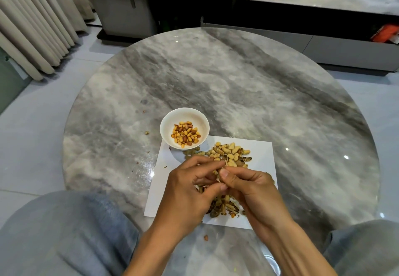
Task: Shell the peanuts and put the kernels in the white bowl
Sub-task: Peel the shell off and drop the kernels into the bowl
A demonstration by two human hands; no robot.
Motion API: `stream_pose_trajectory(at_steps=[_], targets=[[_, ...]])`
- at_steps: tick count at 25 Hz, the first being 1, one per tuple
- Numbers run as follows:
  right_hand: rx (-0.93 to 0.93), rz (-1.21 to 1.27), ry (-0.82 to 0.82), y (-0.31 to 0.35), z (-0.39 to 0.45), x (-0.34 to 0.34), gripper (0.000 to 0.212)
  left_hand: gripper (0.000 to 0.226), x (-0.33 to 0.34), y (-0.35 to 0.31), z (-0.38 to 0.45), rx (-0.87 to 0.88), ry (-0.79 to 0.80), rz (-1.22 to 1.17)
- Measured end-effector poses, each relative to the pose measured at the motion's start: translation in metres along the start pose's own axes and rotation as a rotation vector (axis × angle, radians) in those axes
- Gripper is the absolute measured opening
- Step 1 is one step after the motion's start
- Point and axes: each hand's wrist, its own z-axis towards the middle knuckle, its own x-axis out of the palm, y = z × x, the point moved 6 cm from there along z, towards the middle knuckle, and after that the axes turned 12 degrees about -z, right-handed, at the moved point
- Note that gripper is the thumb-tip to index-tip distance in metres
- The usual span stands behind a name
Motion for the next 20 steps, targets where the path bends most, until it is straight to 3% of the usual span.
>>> stream_pose_trajectory(at_steps=[3, 10, 13, 16, 20], targets=[[0.044, -0.006, 0.026, 0.001, 0.002, -0.002, 0.018, 0.036, -0.001, -0.004, -0.002, 0.162, 0.008, 0.175], [0.129, 0.040, 0.117, 0.004, 0.002, -0.004, 0.014, 0.026, -0.002, -0.013, 0.001, 0.201, -0.033, 0.123], [-0.076, -0.105, 0.067, 0.010, -0.003, 0.000, 0.012, 0.013, -0.013, -0.008, 0.004, 0.032, -0.178, -0.064], [-0.336, -0.284, -0.036, 0.024, -0.010, 0.001, 0.020, 0.022, -0.012, 0.000, 0.001, -0.199, -0.267, -0.388], [-0.475, -0.338, -0.008, 0.030, -0.010, 0.002, 0.022, 0.018, -0.007, 0.000, -0.001, -0.274, -0.294, -0.551]])
